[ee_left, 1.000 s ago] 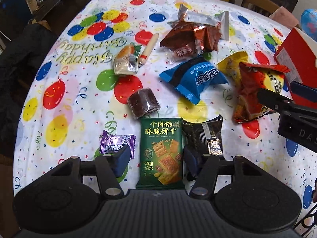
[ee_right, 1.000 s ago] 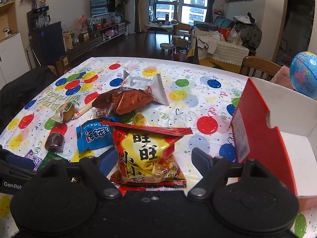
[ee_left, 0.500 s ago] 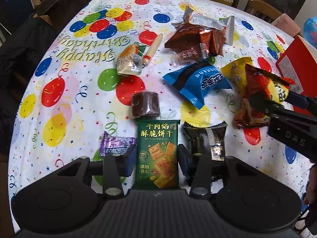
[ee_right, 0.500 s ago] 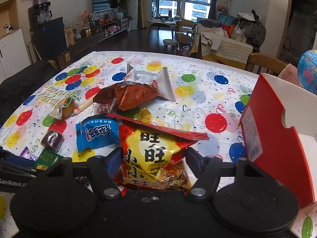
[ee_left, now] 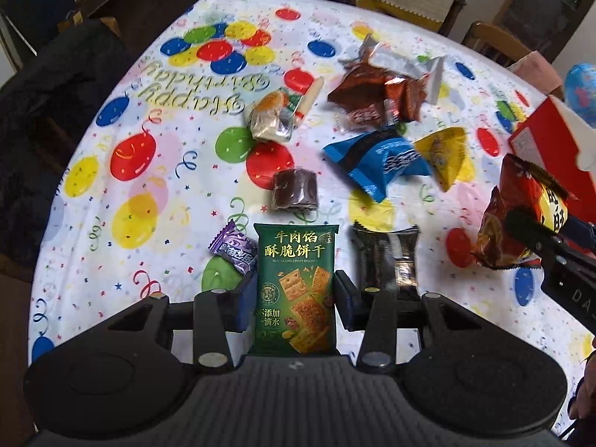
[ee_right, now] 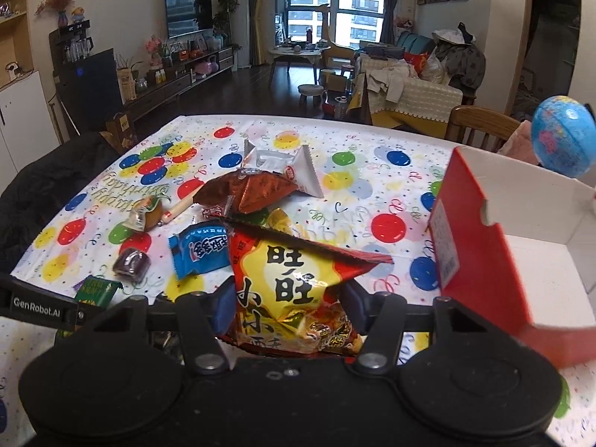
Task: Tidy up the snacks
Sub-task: 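Grasp the green cracker packet with the left tool while the right tool grasps the red-yellow Wangwang bag, then carry both packets into the red box and release them from both tools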
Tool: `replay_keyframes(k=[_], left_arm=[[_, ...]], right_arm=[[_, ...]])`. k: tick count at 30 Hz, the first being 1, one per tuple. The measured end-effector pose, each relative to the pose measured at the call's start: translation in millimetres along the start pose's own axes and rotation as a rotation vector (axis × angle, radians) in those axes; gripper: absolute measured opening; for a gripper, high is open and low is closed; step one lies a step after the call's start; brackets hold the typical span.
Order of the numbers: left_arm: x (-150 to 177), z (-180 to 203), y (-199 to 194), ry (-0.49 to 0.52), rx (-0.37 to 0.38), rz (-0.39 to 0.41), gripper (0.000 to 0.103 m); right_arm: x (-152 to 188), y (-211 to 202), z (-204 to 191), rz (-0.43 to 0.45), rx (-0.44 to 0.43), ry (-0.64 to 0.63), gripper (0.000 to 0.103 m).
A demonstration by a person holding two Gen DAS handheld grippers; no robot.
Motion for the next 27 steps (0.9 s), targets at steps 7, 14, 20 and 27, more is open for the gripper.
replay_keyframes(k=[7,14,20,27], left_arm=[[-3.8,12.7,-42.3,0.049,0.058,0.071,0.043],[-7.3,34.1,-78.9,0.116,0.135,0.113,0.043],[-12.7,62.4,-107.7,0.175,0.191,0.149,0.043],[-26.8,111.8,-129.9,0.246,0.236,0.197,0.043]], right_arm=[[-9.7,-48.7,-1.3,0.040,0.033,0.027,0.056],[-18.4,-94.6,0.9,0.043,0.088,0.060,0.056],[-26.5,-129.1,15.0,0.057,0.146,0.106,0.056],[-40.6,-150.7,48.0,0.083,0.186,0.130,0.056]])
Point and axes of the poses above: each gripper's, at about its wrist camera, not at the fingertips, and y roughly the way its jaws point, z to its right, x to its underside, the point moved 2 cm from there along y, roughly the way its jaws point, and after that the axes turned 9 degrees about z, right-handed, at the moved point
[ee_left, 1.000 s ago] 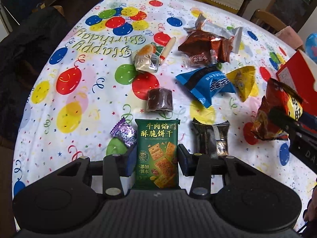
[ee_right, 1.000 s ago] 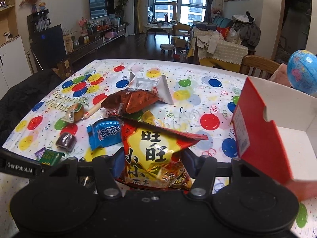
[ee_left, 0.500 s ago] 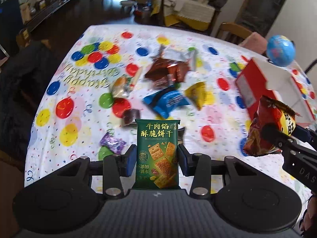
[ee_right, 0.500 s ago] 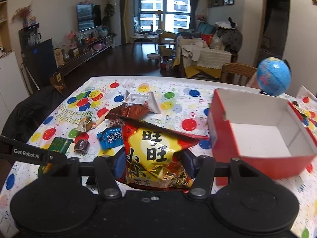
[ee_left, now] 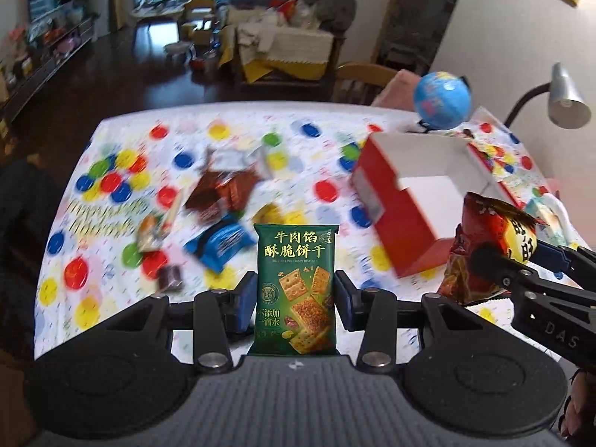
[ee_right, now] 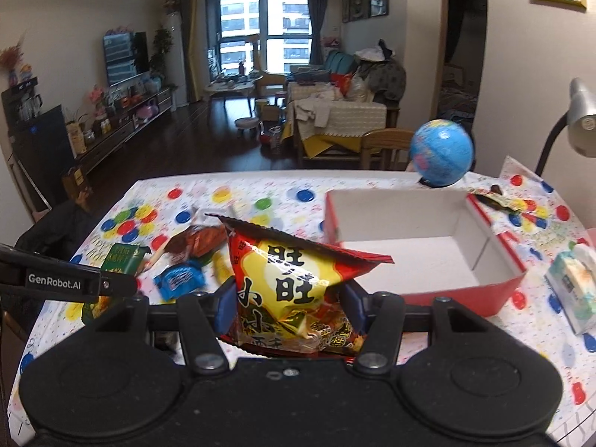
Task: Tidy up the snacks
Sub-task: 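Carry both packets into the red box and release them from both tools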
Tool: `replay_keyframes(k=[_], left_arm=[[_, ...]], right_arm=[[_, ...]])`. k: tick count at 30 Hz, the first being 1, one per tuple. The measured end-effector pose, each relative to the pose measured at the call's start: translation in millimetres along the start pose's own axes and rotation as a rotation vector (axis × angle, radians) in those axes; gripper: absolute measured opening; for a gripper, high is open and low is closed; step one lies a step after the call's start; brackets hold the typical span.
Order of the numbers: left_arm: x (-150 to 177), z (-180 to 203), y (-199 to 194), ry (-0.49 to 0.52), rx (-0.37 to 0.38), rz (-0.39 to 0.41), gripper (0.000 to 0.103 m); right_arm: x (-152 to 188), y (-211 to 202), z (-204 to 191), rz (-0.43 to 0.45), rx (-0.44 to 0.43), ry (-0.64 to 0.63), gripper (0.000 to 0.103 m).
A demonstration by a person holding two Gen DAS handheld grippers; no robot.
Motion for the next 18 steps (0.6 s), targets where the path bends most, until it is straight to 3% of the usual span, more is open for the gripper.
replay_keyframes(k=[7,18], left_arm=[[-29.4,62.9,25.9,0.069,0.030,0.017,0.043],[-61.6,155.9,109.5,0.129,0.011,-0.010,0.043]], right_arm=[[-15.3,12.1,53.2,0.002,0.019,0.009,0.056],[-25.1,64.0,147.7,-0.035,0.026,0.012,0.056]])
Point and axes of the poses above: each gripper's, at about its wrist camera, not at the fingertips, and y roughly the way its jaws point, z to its right, x to its underside, the point moved 2 cm from there along y, roughly the way its jaws point, and after that the axes turned 9 degrees about z, right-handed, at the moved point
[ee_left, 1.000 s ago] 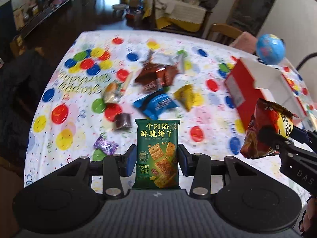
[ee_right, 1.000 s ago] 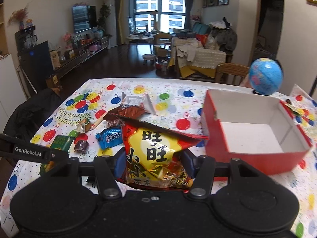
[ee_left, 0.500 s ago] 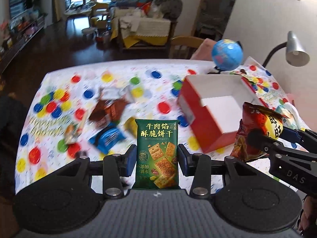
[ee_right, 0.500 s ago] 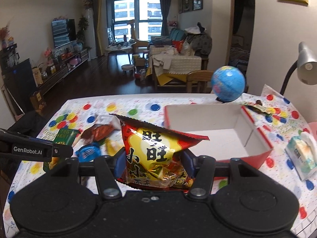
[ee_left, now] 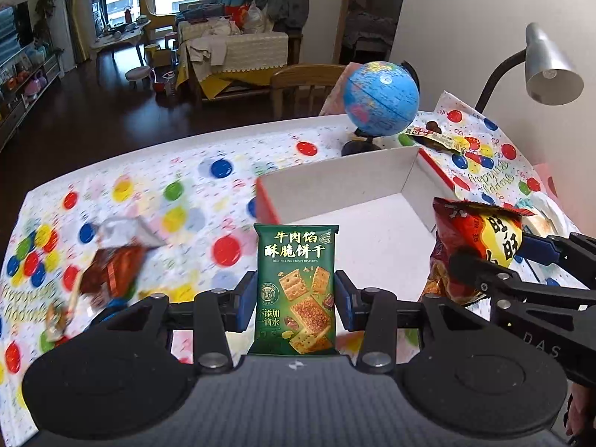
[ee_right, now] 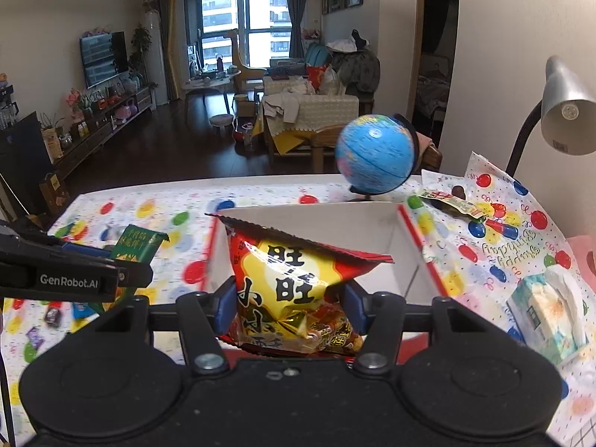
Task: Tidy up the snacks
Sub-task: 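Carry both packets into the red box and release them from both tools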
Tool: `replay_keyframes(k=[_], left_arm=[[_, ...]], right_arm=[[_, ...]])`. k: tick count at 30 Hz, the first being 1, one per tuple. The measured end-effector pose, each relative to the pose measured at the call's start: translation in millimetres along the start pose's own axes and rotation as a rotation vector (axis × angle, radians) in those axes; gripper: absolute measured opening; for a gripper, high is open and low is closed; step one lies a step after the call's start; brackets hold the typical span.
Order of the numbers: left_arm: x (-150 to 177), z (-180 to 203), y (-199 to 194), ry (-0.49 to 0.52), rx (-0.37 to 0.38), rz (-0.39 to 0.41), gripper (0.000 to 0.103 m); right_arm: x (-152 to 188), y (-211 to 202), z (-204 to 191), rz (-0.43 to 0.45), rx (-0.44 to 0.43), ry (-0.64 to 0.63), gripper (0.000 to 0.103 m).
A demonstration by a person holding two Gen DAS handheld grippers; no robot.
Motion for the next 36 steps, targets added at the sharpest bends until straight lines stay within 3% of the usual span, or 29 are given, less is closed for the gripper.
replay_keyframes(k=[7,19,28,36], left_arm=[[-16.1,36.7,48.6,0.024,-0.008,-0.022,0.043],[-0.8,65.3,127.5,0.096,-0.065,-0.173,0.043],[14.4,71.7,157.0,0.113,-0.087,-0.259,0.043],[18.6,69.6,161.4,0.088,-0.092,-0.297,0.048]], right_arm=[[2.5,40.1,38.6,-0.056,-0.013,0.006,0.056],[28.2,103.4,56.6,-0.196,-0.056,-0.073,0.056],[48.8,121.1,63.6,-0.273,-0.080,-0.070,0.057],[53.1,118.8,63.6,-0.273,-0.077,-0.086,0.062]])
Point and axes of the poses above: each gripper's, at about its wrist camera, not at the fingertips, and y roughly the way its jaws point, z to its right, x to its underside, the point moved 2 cm from there along y, roughly the way its jaws point, and after that the axes turned 9 degrees about z, right-handed, at the moved point
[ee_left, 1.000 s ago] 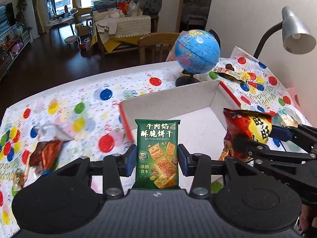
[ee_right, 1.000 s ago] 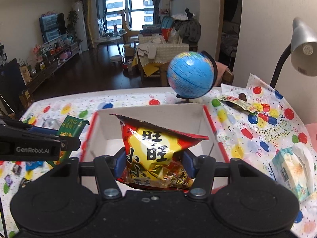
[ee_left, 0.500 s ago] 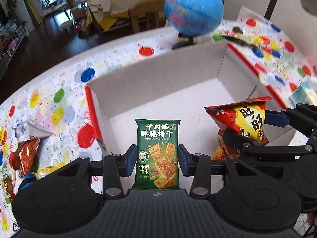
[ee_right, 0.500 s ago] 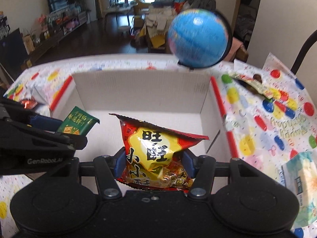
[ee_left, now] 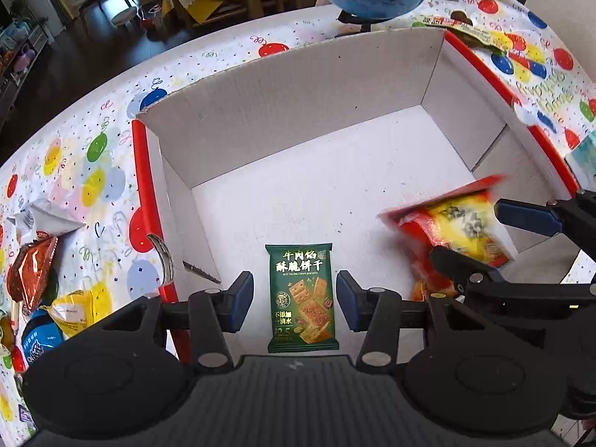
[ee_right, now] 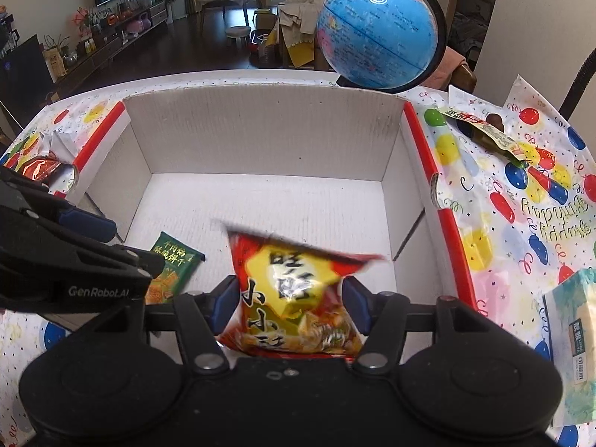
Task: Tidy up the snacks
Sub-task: 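Carry both packets into the red box and release them from both tools, then withdraw both tools from the box back over the snacks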
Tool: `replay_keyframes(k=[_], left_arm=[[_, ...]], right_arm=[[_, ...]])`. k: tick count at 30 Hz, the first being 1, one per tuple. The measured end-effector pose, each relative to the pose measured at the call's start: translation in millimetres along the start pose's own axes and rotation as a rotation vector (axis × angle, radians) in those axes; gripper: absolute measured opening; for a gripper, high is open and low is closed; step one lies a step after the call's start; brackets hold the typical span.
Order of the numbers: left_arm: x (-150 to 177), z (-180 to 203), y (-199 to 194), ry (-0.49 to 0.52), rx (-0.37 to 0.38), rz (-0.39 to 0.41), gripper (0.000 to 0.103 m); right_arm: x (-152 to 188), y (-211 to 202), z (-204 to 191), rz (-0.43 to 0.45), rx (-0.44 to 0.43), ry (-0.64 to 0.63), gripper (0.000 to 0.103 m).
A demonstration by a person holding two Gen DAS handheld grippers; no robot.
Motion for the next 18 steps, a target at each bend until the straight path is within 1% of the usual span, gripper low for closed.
replay_keyframes(k=[4,8,11,12,13,17,18], left_arm=[[0.7,-4.5,-7.2,-0.026,0.006,0.015,0.050],[2.3,-10.8,-19.0,-0.058,0.015,0.039,0.053],[4.2,-16.2,-30.4,-0.076,0.017,0.062,0.054],[5.1,-18.2,-34.8,-0.081,0.020,0.071,0.057],[6.2,-20.5,-39.5,-0.087,0.022,0.080,0.059],[10.1,-28.2,-61.1,-0.108,0.057,0.120,0.060],[11.6,-29.1,-67.2,-0.105,0.052,0.132,0.062]], right_arm=[[-3.3,-5.2,4.3,0.020,-0.004,0.009,0.072],[-6.1,-16.3,4.0,0.042,-0.016,0.009,0.075],[-8.5,-28.9,0.3,0.069,-0.024,0.001,0.083],[-9.1,-33.1,-0.6,0.080,-0.024,0.001,0.086],[-9.9,-37.5,-2.4,0.090,-0.026,0.003,0.087],[-11.9,-55.0,-11.2,0.122,-0.047,0.002,0.088],[-12.7,-59.6,-14.2,0.130,-0.052,0.002,0.088]])
Point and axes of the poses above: each gripper's, at about its wrist camera, not at the fingertips, and y roughly the way its jaws point, z to its right, x to its underside, the point moved 2 cm from there along y, roughly the way its jaws point, and after that the axes turned 9 degrees about z, right-handed, at the moved point
